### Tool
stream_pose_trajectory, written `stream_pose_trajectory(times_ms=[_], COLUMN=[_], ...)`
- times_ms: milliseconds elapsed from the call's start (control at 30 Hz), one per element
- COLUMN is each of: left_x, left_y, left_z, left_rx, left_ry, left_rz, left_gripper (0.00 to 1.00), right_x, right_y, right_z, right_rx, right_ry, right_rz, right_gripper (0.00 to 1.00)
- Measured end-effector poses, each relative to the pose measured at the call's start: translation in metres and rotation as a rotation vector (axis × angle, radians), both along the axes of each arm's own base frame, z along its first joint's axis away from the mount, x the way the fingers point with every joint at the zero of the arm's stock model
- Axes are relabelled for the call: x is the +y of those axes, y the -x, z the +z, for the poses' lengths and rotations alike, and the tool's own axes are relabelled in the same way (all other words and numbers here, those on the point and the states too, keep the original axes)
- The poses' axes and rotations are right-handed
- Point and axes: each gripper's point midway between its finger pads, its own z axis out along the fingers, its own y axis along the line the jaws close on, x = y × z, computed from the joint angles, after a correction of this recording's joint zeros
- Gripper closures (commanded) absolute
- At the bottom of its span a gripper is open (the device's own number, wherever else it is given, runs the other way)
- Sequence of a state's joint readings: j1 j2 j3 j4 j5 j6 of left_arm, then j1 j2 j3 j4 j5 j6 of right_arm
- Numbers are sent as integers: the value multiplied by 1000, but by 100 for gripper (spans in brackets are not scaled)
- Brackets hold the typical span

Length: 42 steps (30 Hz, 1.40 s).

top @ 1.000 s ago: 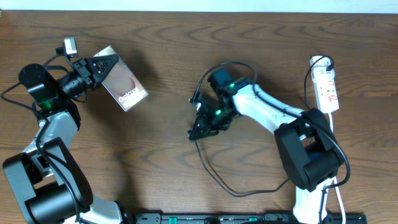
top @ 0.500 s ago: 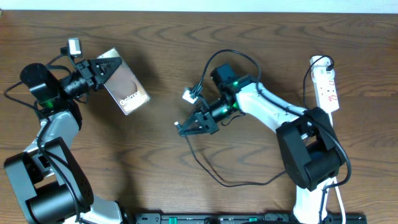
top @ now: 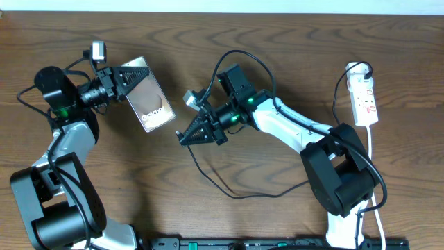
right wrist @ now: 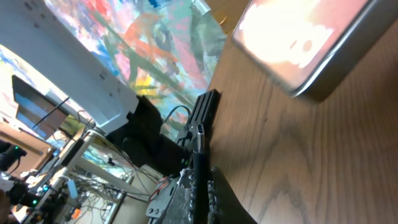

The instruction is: Plug charger to phone and switch on socket

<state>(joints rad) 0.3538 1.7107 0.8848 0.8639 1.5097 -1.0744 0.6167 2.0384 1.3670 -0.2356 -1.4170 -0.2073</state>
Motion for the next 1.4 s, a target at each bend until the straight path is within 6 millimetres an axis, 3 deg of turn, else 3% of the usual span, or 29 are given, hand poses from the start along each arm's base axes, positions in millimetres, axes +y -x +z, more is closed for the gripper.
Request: stream_pose_trajectory(times_ms=[400,1400], left_x=[-17,-17], left_y=[-1,-9], left_z=[16,20], left_rx=[-81,-47], left_ry=[-16,15], left_rz=[-25,22], left_gripper=[93,93], right_x=[5,10], right_y=[-7,-16], right_z=[7,12], right_rx=[124,147], right_ry=[61,72], right_rz=[-32,-64], right_gripper=[99,99])
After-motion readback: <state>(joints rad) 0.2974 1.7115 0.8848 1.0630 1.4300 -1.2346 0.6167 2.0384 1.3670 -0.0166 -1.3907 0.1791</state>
